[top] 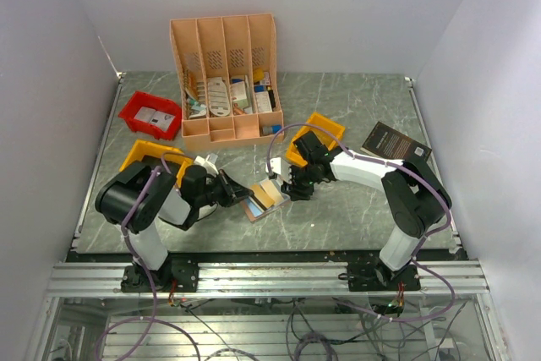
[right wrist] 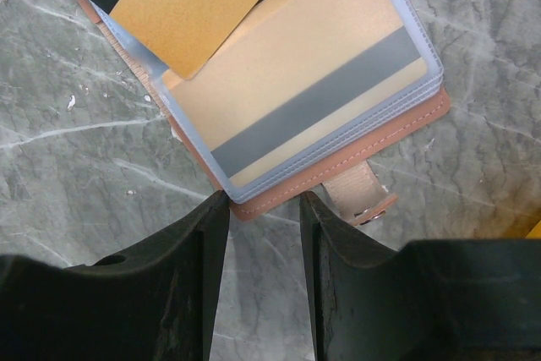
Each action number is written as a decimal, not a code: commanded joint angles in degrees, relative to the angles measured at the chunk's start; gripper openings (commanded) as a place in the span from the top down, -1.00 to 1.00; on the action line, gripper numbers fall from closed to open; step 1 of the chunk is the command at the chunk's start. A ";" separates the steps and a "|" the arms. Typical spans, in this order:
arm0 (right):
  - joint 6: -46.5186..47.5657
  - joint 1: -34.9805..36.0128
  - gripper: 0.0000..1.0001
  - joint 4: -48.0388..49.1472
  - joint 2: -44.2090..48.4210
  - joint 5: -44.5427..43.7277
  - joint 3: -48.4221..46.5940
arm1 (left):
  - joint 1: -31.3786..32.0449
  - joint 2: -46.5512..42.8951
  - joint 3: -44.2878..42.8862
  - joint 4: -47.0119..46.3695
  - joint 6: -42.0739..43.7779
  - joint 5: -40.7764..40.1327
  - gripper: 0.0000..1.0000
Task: Put the credit cards into the card holder
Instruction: Adjust the card holder at the center of the board.
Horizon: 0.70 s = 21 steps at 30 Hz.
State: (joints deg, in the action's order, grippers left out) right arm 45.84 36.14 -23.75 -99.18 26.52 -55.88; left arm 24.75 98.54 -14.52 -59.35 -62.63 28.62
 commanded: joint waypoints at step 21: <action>0.07 0.82 0.22 0.04 -2.41 -1.65 -0.13 | 0.99 9.09 -1.36 -9.72 -1.34 0.20 0.86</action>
State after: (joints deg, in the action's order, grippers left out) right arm 45.80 36.45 -23.86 -99.44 26.26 -56.21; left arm 25.26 106.00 -15.27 -67.16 -64.88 29.04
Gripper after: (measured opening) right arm 0.391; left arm 0.077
